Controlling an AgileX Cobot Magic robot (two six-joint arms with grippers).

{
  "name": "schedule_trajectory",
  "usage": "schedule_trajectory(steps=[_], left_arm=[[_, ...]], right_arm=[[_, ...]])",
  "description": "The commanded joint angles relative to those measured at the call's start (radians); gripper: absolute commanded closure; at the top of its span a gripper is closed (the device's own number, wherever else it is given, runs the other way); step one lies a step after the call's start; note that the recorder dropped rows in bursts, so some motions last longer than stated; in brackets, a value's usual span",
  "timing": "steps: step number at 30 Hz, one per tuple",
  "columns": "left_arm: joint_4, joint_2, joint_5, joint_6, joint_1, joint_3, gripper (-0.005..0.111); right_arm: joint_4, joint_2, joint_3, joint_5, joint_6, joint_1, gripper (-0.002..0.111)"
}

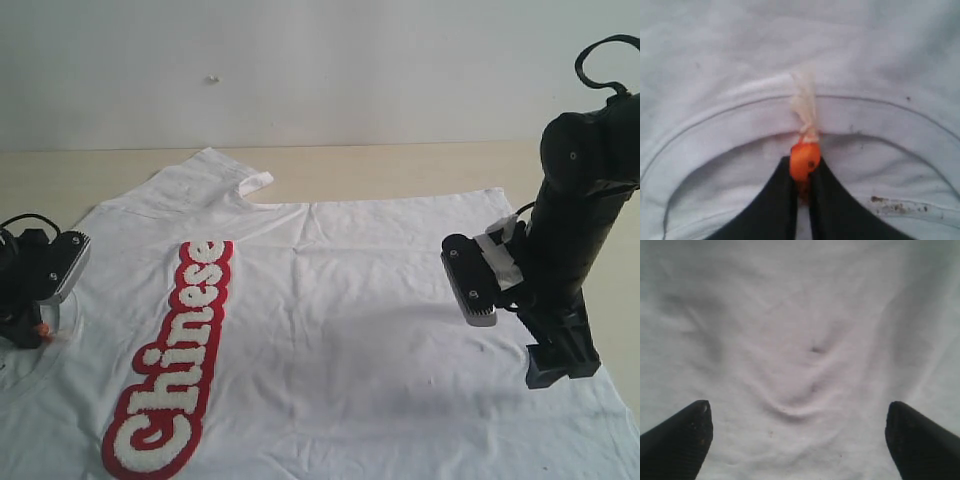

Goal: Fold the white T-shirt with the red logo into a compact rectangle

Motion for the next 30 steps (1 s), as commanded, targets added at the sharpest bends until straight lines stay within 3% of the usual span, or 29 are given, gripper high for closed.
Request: schedule_trajectory(steps=[1, 4, 6, 14, 21, 26, 30], left_arm=[[-0.005, 0.000, -0.034, -0.004, 0.003, -0.004, 0.104], [-0.051, 0.000, -0.055, -0.008, 0.003, -0.004, 0.094], [-0.086, 0.000, -0.070, -0.008, 0.003, -0.004, 0.081], [-0.131, 0.000, -0.063, -0.011, 0.003, -0.004, 0.001], [0.072, -0.069, -0.013, -0.008, 0.001, -0.004, 0.002], [0.065, -0.108, 0.000, -0.008, 0.001, -0.004, 0.002], [0.012, -0.106, 0.089, -0.008, 0.001, -0.004, 0.002]], right_arm=[[-0.008, 0.036, 0.003, 0.004, -0.007, -0.016, 0.019], [0.008, 0.038, 0.003, -0.007, -0.007, -0.016, 0.019], [0.008, 0.038, 0.003, -0.007, -0.007, -0.016, 0.019], [0.008, 0.038, 0.003, -0.007, -0.005, -0.016, 0.019], [0.011, 0.038, 0.003, -0.015, -0.005, -0.016, 0.019], [0.049, 0.038, 0.003, -0.024, -0.005, -0.014, 0.019], [0.049, 0.038, 0.003, -0.015, -0.005, -0.014, 0.019]])
